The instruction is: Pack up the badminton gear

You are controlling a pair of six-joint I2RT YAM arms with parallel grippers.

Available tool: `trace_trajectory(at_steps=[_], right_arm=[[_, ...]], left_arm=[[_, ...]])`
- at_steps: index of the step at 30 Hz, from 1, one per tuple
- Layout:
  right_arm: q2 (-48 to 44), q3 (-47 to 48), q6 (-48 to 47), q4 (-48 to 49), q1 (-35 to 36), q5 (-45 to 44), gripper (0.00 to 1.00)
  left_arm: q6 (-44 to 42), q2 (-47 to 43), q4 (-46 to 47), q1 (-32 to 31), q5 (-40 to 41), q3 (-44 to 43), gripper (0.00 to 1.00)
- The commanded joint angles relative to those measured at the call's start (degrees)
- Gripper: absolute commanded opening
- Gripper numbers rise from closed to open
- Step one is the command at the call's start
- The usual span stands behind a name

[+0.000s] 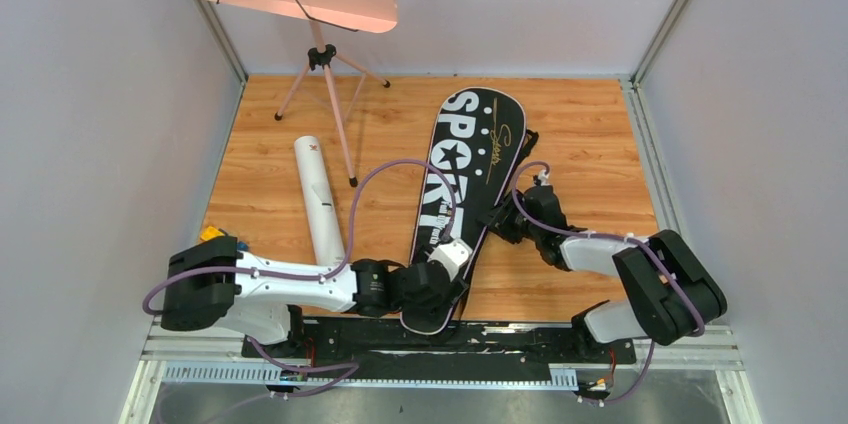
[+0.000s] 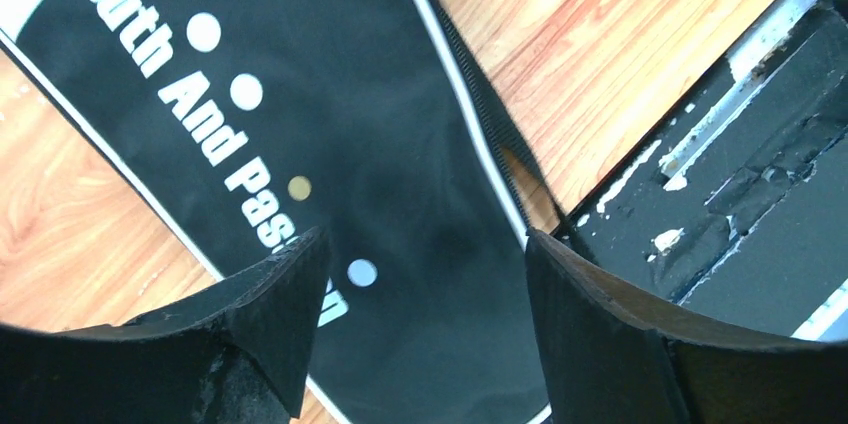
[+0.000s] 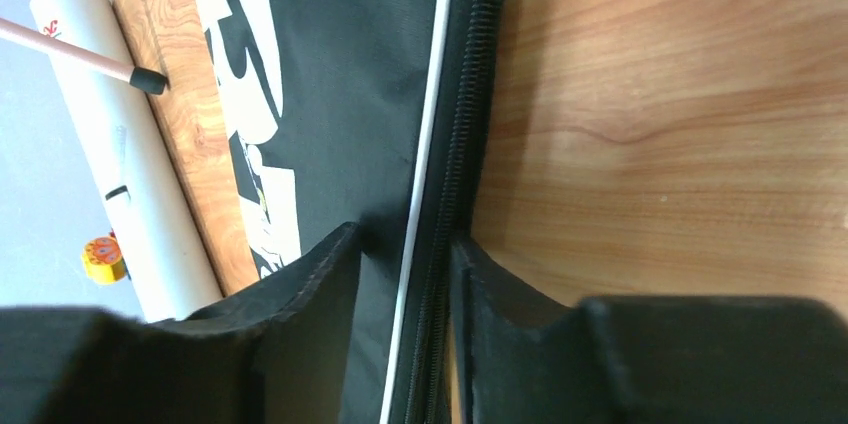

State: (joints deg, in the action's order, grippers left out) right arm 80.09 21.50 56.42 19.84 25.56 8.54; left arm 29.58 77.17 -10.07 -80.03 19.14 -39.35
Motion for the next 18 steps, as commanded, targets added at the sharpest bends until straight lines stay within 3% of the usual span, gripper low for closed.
trace_trajectory(at_steps=[1,6,12,18], right_arm=[[0.57,1.12,1.76,3.95,0.04,2.71,0.30],[-4.52,1.16,5.51,4.65,0.42,5.66,0.02],[-13.61,0.65,11.27,1.88,2.21,7.13,0.00],[-22.82,-2.16,17.90,-0.12,3.88,5.43,0.00]], left_arm=[[-2.67,1.44,0.62,-2.86,7.09,-4.05,0.80],[-3.09,3.45,-1.20,-6.07,14.44,-6.25,0.84],[-1.65,6.14,-7.19,-7.97,22.09,-10.72,0.92],[-1.85,10.44,-10.26,-9.25,28.87,-14.45,0.93]])
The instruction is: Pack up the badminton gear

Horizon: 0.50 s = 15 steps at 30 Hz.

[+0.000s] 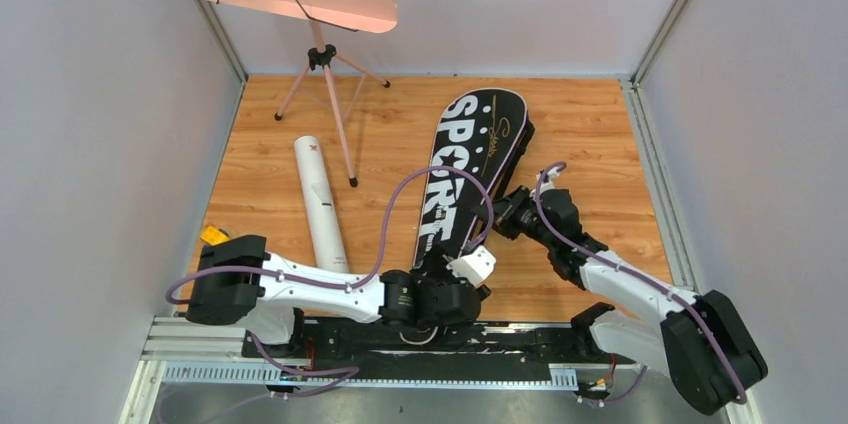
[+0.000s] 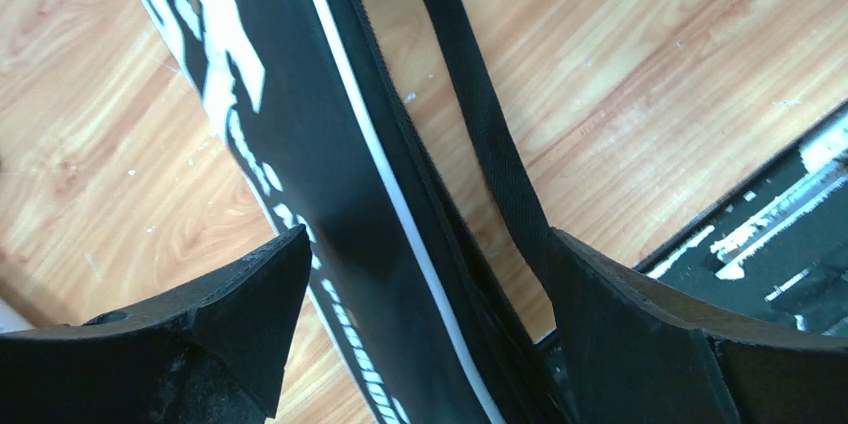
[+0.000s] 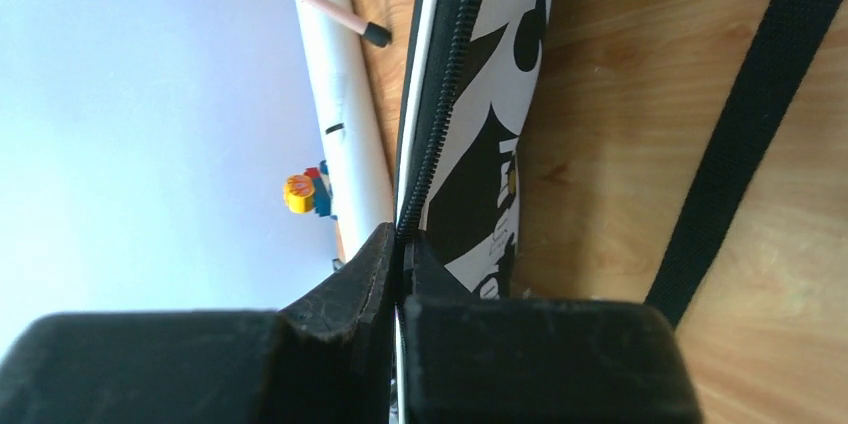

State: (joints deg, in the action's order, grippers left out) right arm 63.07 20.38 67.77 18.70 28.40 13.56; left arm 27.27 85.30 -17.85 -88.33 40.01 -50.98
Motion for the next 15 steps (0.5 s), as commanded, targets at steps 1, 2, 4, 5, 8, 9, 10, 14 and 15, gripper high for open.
trace_trajectory(at_steps=[1,2,4,5,8,9,10,14,15], right_arm=[[-6.94,-1.27,7.43,0.28,1.42,-0.12,0.00],[-8.05,-1.47,8.30,-0.46,1.87,-0.74,0.00],[-9.76,-1.61,8.93,-1.40,2.78,-1.75,0.00],[-10.36,-1.51,8.78,-2.21,3.26,-2.09,0.00],[-11.10,-2.21,6.94,-2.75,3.85,-2.31,0.00],[-11.12,-2.65,6.05,-2.37,3.85,-2.43,0.00],[-11.00,-2.86,4.60,-1.95,3.85,-2.46,0.00],[-11.03,-0.11,-7.97,-4.18,3.84,-0.95,0.18],[-11.55,0.82,-10.97,-5.40,3.83,-0.38,0.26]], left_arm=[[1.09,2.76,-2.97,-0.96,9.54,-2.95,0.92],[1.37,3.56,-3.11,-0.96,10.12,-3.11,0.90],[1.63,4.21,-2.88,-0.95,10.64,-3.11,0.82],[1.64,4.24,-2.58,-0.96,10.62,-3.09,0.79],[2.75,3.34,-3.26,-1.26,11.19,-3.54,0.44],[3.40,3.01,-4.13,-1.65,11.81,-3.61,0.36],[3.67,2.11,-4.61,-1.83,12.01,-3.84,0.25],[4.01,-1.67,-5.47,-2.19,8.72,-3.42,0.07],[4.33,-2.40,-5.50,-2.19,8.09,-3.24,0.03]])
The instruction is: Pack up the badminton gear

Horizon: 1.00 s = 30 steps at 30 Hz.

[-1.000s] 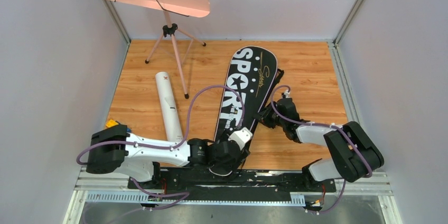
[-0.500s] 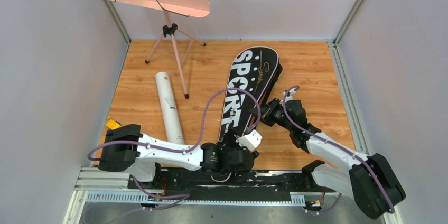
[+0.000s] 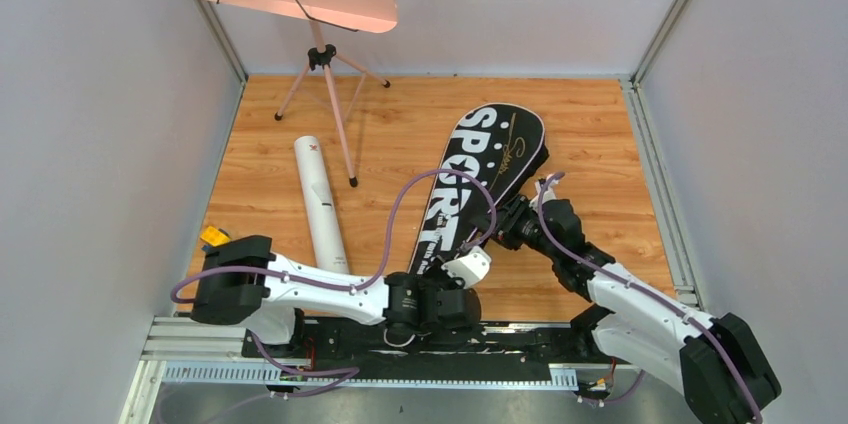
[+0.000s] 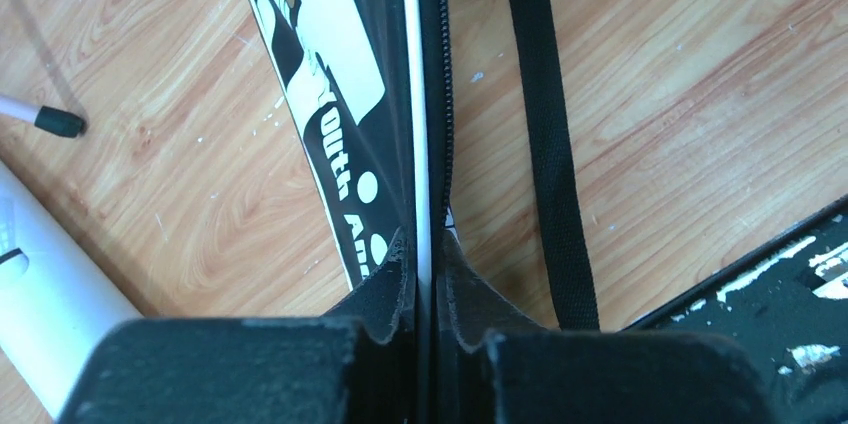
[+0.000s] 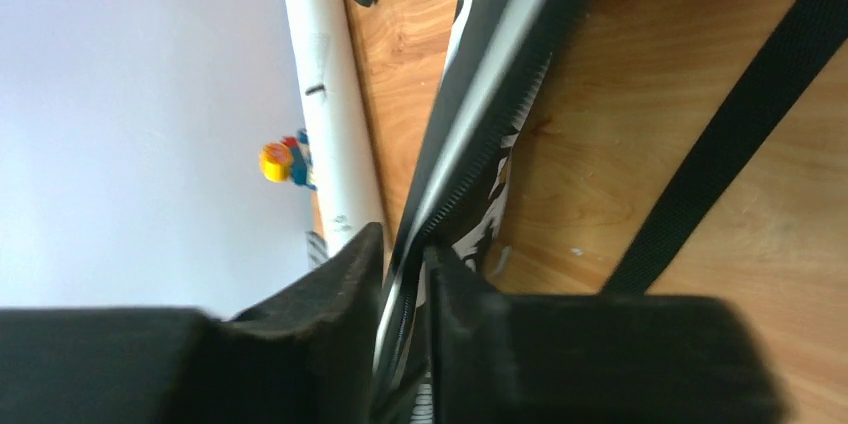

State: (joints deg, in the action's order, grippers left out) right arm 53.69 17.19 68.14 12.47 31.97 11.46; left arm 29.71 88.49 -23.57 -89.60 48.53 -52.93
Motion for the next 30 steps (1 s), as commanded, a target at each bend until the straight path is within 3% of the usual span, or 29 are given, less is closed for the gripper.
trace_trajectory(at_steps=[1,4,6,13,18,21,25,30], right_arm=[[-2.99,4.98,-13.67,-1.30,0.29,1.49,0.32],[-8.30,6.32,-18.97,-6.43,0.29,-2.55,0.49],[-12.81,5.65,-21.88,-7.06,0.29,-6.28,0.53],[-25.80,0.70,-40.29,-5.46,0.30,-17.05,0.54],[-27.20,-0.97,-47.72,-4.41,0.21,-24.34,0.53],[-25.39,-0.33,-47.30,-5.61,0.17,-27.35,0.50],[-21.91,1.95,-36.60,-9.34,-0.81,-32.41,0.46],[-17.49,1.90,-29.31,-10.22,-3.77,-28.57,0.61]], left_arm=[[2.53,-7.21,-0.15,-0.90,-1.55,-0.93,0.01],[4.08,-11.54,-1.76,-0.85,-2.92,-0.58,0.00],[5.43,-14.10,-3.35,-0.84,-3.26,-0.52,0.00],[7.88,-21.73,-6.18,-0.14,-4.63,0.25,0.00],[8.53,-27.06,-6.55,-0.13,-6.83,0.40,0.00],[9.24,-29.10,-7.76,-0.14,-7.28,0.30,0.00],[10.21,-30.95,-9.39,-0.13,-7.31,0.22,0.00],[11.73,-32.69,-8.34,-0.13,-6.90,2.50,0.00]])
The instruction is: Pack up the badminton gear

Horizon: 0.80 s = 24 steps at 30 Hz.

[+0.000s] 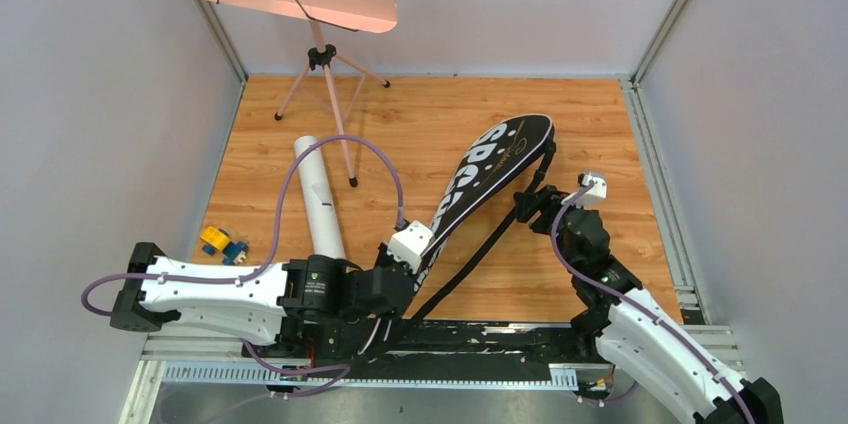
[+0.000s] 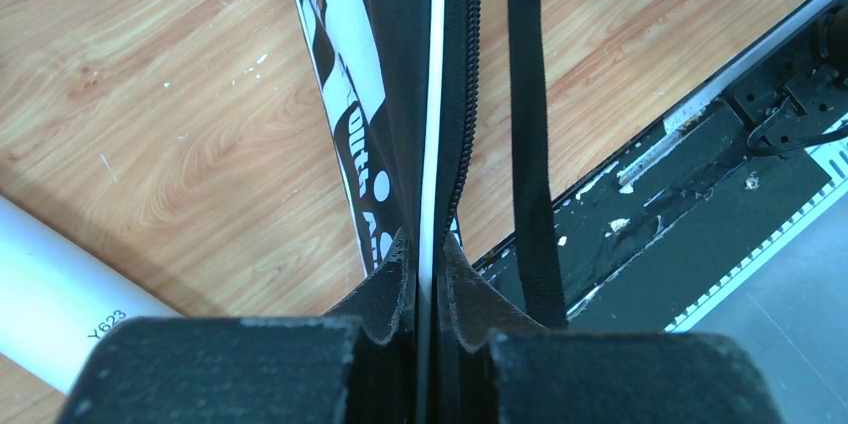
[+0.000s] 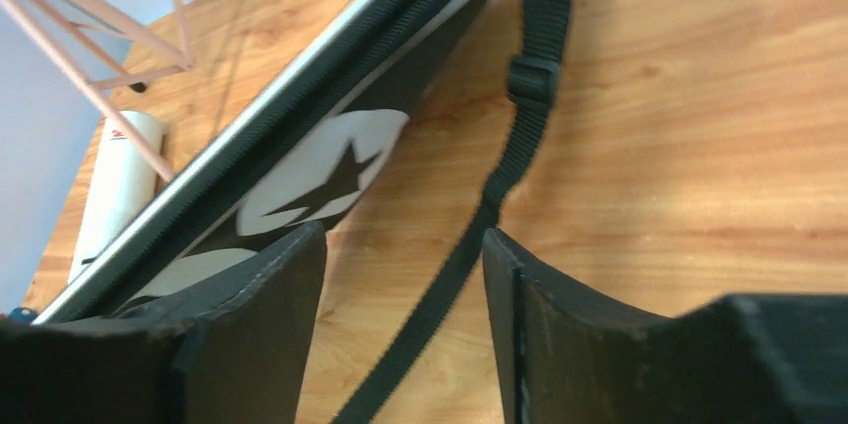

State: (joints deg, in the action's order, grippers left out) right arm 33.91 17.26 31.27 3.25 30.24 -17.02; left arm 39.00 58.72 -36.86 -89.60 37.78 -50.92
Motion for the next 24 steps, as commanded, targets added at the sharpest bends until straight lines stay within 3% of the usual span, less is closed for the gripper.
trace_trajectory(at_steps=[1,9,15,24], right_arm=[[3.47,1.37,8.67,-0.18,-2.89,1.40,0.62],[9.83,-3.32,12.00,14.04,-6.66,13.97,0.62],[11.29,-4.67,14.86,12.86,-6.85,10.03,0.63],[11.90,-7.68,14.98,19.79,-6.98,8.91,0.63]], left_arm=[[2.59,-3.22,5.00,-0.13,3.96,1.02,0.00],[3.19,-3.96,6.01,-0.06,3.04,1.36,0.00],[3.87,-4.50,6.71,-0.13,3.43,2.11,0.00],[3.68,-4.12,8.26,-0.08,3.22,2.78,0.00]])
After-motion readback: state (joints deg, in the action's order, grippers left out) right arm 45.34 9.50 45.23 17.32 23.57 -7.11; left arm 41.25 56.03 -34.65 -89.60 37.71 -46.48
